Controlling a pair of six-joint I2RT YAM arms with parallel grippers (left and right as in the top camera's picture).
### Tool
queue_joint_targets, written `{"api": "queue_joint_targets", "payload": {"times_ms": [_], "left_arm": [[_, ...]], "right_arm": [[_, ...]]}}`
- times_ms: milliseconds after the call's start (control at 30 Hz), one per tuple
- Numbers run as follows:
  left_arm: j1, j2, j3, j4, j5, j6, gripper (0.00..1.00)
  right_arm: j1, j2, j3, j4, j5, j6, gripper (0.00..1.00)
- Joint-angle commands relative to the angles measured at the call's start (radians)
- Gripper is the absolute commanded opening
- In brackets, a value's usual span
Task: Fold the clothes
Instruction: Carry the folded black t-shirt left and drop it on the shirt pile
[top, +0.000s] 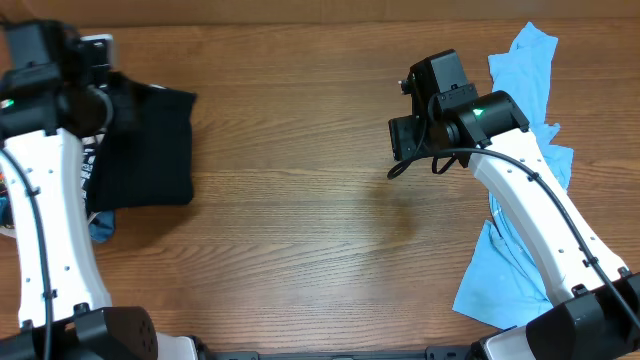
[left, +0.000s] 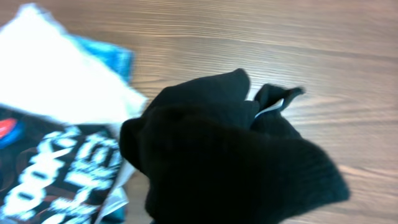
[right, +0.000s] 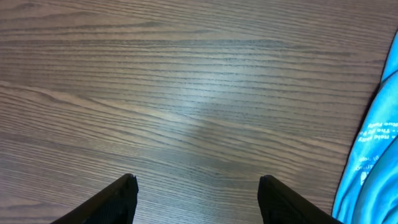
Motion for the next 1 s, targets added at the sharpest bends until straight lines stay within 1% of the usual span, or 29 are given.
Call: {"api": "queue_joint_targets", "payload": {"times_ms": [0, 133, 300, 500, 600, 700, 800, 967], "left_arm": [[0.101, -0.034, 0.017, 0.006, -0.048, -0.015, 0.04], [0.178, -0.034, 0.017, 0.039, -0.047, -0.030, 0.04], [0.266, -0.033, 0.017, 0.127, -0.043, -0.036, 0.05], [0.303, -0.001, 0.016, 0.171, -0.049, -0.032, 0.06], [0.325, 0.050, 0.016, 0.185, -0.059, -0.032, 0.04], [0.349, 0.094, 0.016, 0.207, -0.093, -0.032, 0.04], [0.370, 0.120, 0.016, 0.238, -0.093, -0.033, 0.04], [0.396, 0.162, 0.016, 0.295, -0.093, -0.032, 0.07]], "right_arm": [[-0.004, -0.012, 0.019, -0.007, 0.006, 0.005, 0.66], [-0.004, -0.012, 0.019, -0.014, 0.006, 0.005, 0.66], [-0.004, -0.012, 0.019, -0.014, 0.006, 0.005, 0.66], [-0.004, -0.012, 0.019, -0.014, 0.006, 0.005, 0.66], [-0.004, -0.012, 0.019, -0.018, 0.006, 0.005, 0.66], [-0.004, -0.012, 0.019, -0.032, 0.006, 0.005, 0.66], [-0.004, -0.012, 0.019, -0.037, 0.006, 0.005, 0.66], [-0.004, -0.012, 0.019, -0.036, 0.006, 0.005, 0.66]]}}
